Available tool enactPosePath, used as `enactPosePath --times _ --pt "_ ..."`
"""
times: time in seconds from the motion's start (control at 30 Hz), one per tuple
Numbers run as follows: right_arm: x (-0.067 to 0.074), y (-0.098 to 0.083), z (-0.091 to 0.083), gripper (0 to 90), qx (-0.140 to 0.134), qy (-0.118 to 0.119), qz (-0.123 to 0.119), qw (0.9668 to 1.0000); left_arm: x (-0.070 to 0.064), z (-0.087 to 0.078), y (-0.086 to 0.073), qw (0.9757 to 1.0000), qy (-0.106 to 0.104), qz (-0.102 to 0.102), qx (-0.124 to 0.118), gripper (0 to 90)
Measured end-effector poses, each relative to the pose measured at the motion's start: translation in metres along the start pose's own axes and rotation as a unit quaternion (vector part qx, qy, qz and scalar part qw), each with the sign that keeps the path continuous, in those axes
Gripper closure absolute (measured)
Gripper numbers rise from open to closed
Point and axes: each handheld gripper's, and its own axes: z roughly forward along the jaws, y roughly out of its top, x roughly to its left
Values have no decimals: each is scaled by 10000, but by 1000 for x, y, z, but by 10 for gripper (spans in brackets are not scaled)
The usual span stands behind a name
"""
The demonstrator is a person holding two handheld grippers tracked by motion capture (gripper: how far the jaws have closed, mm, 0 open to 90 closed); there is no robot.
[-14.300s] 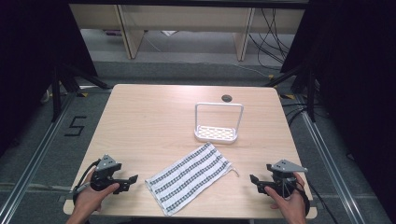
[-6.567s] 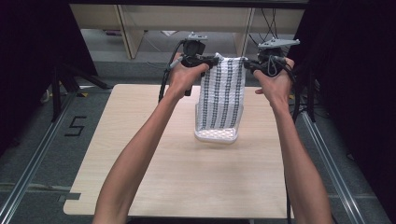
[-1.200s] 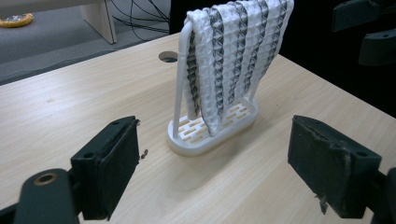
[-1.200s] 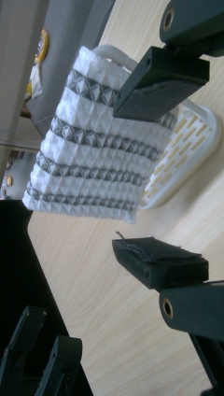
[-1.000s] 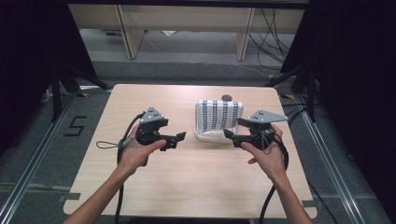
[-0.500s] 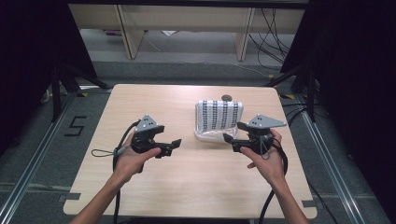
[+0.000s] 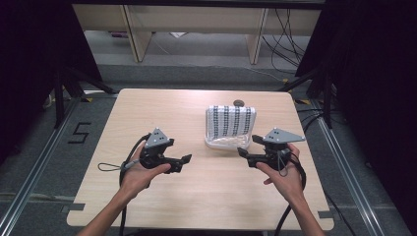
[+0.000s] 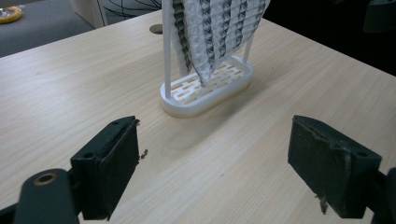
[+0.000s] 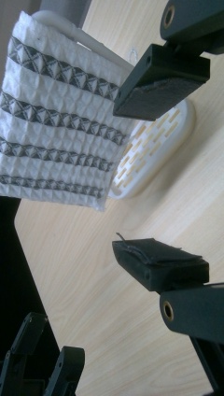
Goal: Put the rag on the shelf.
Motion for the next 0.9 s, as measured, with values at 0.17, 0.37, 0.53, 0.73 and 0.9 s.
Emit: enactPosePath --times 0.17,0.37,0.53,0.73,0.9 --pt "2 -4 0 303 16 31 -56 10000 -2 0 -5 10000 -2 23 49 160" --pt "6 -10 -1 303 59 36 -125 9999 -3 0 -12 9998 -94 135 124 159" --pt "10 -18 0 301 84 84 -71 9999 -8 -2 -19 9998 -74 112 124 159" --pt "12 -31 0 301 131 70 -163 9998 -11 -5 -30 9997 -123 167 150 159" --pt "16 -40 -1 301 175 106 -100 9997 -12 -7 -38 9995 -130 188 229 159"
